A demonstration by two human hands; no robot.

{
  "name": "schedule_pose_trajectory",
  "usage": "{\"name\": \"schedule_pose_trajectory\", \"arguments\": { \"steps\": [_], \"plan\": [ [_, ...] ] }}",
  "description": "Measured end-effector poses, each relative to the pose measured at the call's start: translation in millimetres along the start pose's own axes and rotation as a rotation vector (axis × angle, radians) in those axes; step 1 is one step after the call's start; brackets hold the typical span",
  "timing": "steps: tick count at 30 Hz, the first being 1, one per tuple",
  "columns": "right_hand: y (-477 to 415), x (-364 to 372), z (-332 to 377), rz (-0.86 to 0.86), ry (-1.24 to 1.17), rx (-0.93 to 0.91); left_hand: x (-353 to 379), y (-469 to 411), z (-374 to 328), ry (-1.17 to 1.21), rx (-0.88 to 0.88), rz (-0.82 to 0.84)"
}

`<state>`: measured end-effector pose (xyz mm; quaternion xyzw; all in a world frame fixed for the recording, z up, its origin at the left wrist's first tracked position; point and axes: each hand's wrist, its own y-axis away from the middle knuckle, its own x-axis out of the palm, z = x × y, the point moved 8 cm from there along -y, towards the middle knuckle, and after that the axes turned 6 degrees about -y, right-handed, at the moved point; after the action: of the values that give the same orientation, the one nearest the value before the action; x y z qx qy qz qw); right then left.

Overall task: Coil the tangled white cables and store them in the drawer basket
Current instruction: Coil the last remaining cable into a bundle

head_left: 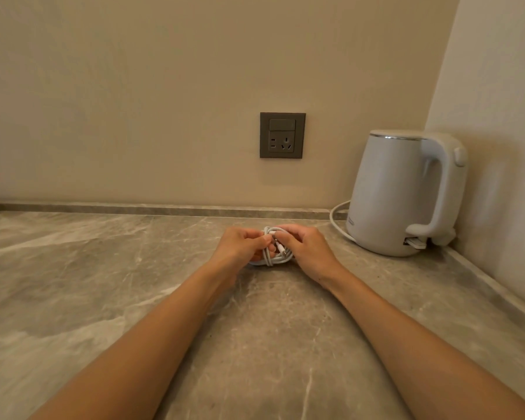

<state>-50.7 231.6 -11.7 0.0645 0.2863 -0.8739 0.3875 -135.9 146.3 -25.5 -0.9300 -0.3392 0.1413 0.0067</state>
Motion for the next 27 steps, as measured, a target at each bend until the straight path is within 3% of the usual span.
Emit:
{"name": "schedule_pose_trajectory", "arguments": {
  "steps": [5,9,11,16,20,22,24,27],
  "plan": [
    [-6.4,-3.0,-10.2,-0.097,0.010,0.087,1.4,-0.1,-1.1,-0.067,0.030,-0.001],
    [-6.8,5.6,-32.1,-0.071,-0.414,0.391,2.5,-0.4,-2.3,-0.124,0.059,-0.019],
    [-6.4,7.9,-34.9,-0.060,-0.470,0.457,0.7,-1.4,-2.7,-0.176,0.087,-0.039],
    [-6.5,8.9,-34.6,-0.102,-0.299,0.384,-13.5,0.3,-6.5,-0.204,0.078,-0.131],
    [-4.8,8.1,-34.0,-0.141,-0.362,0.398,-42.9,-0.5,-15.7,-0.520,0.076,-0.391],
    [-2.5,6.9,-31.9,-0.160,-0.447,0.429,-40.6,-1.0,-6.1,-0.577,-0.034,-0.294],
    [-0.4,6.2,-27.8,-0.167,-0.499,0.440,-34.4,0.5,2.7,-0.474,-0.129,-0.188],
    [3.4,7.2,-15.6,-0.153,-0.537,0.431,-32.6,6.3,-4.9,-0.420,-0.115,-0.146]
  ]
}}
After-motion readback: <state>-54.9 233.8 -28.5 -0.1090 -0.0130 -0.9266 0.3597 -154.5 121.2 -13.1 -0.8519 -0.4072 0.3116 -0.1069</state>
